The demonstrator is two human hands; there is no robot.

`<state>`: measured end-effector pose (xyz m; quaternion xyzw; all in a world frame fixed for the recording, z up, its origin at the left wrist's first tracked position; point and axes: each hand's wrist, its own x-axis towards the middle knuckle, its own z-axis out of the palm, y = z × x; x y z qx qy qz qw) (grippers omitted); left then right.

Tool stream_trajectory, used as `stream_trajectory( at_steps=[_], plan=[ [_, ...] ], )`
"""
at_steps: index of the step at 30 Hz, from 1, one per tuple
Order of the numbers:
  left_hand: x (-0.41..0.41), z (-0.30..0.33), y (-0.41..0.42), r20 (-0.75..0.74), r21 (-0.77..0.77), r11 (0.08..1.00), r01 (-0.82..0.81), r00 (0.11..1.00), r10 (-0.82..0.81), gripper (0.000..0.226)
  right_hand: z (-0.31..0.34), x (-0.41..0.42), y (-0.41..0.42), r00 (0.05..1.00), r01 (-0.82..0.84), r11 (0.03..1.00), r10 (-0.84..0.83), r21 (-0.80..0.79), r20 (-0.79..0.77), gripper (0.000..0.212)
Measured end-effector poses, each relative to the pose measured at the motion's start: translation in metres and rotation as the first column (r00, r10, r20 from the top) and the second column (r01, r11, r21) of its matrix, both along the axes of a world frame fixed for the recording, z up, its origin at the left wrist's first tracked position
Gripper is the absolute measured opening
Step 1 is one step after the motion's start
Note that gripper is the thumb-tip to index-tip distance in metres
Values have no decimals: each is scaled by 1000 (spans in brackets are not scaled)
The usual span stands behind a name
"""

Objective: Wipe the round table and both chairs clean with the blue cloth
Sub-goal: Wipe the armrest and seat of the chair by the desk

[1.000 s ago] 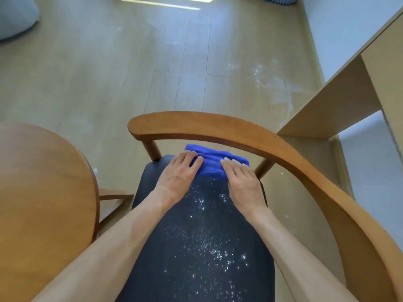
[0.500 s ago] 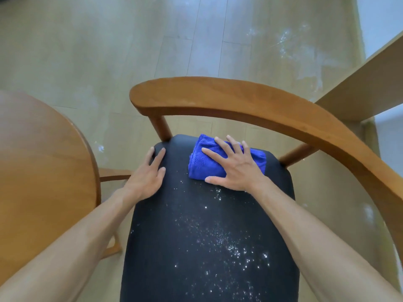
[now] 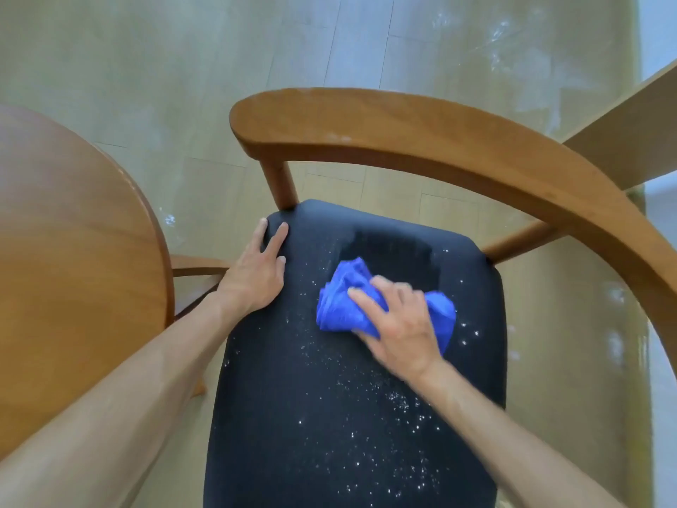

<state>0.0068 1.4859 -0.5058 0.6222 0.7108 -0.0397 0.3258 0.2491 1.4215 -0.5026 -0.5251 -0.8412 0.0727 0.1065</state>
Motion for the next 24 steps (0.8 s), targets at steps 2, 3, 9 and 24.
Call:
stream_trajectory(
  at_steps=[2, 3, 9, 24],
  plan=[
    [2, 0, -1, 4, -11, 1000, -12, 1000, 12, 57, -1, 0, -53, 998, -52, 997, 49, -54, -46, 43],
    [4, 0, -2, 0, -19, 1000, -20, 1000, 20, 57, -1, -1, -82, 993, -101, 992, 96, -72, -64, 40],
    [10, -1, -5, -205, 91, 972, 215, 960, -193, 62, 9, -4, -163, 968, -229, 959, 205, -169, -146, 21],
    [14, -8, -7, -46, 94, 990, 108, 994, -104, 60, -5, 100, 43, 930, 368, 929, -367, -37, 39, 45]
  ],
)
